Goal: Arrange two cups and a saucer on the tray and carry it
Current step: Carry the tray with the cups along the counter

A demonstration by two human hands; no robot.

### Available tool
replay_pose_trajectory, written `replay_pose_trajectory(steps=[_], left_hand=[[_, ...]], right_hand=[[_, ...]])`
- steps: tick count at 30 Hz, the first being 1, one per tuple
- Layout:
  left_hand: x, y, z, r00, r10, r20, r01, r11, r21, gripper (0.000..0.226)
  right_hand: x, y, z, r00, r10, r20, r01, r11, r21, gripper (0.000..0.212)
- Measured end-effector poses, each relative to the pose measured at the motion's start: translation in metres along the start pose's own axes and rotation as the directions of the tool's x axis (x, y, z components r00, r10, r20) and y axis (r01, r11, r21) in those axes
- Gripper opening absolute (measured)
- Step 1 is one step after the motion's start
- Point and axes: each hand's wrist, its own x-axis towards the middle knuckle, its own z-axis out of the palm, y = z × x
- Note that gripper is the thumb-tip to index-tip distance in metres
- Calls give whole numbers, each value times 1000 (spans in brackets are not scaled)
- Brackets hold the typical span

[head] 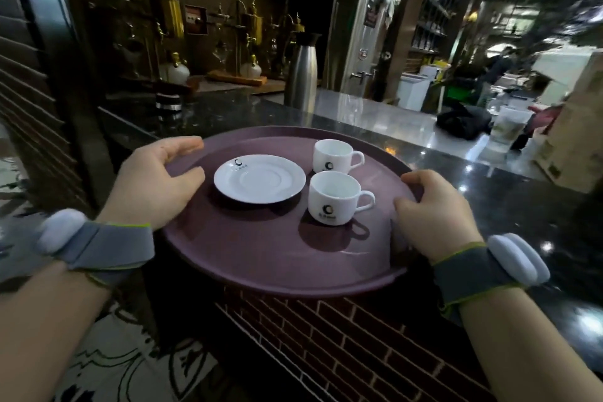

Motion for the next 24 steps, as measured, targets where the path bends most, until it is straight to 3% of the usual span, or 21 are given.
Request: replay_pose_trajectory(steps=[7, 13, 18, 24], left_hand=[[101, -36, 24, 984, 80, 157, -64, 993, -103, 46], [174, -55, 51, 935, 195, 296, -169, 979, -112, 43], [210, -61, 74, 879, 253, 404, -223, 967, -122, 44], [225, -59, 94, 838, 307, 451, -267, 952, -152, 45]], right_hand=[[26, -34, 41, 981, 132, -141, -141, 989, -52, 44], [41, -58, 72, 912, 290, -290, -312, 950, -33, 40], [45, -70, 89, 840, 395, -372, -441, 896, -45, 39], [51, -73, 89, 813, 421, -402, -485, 872, -67, 38]])
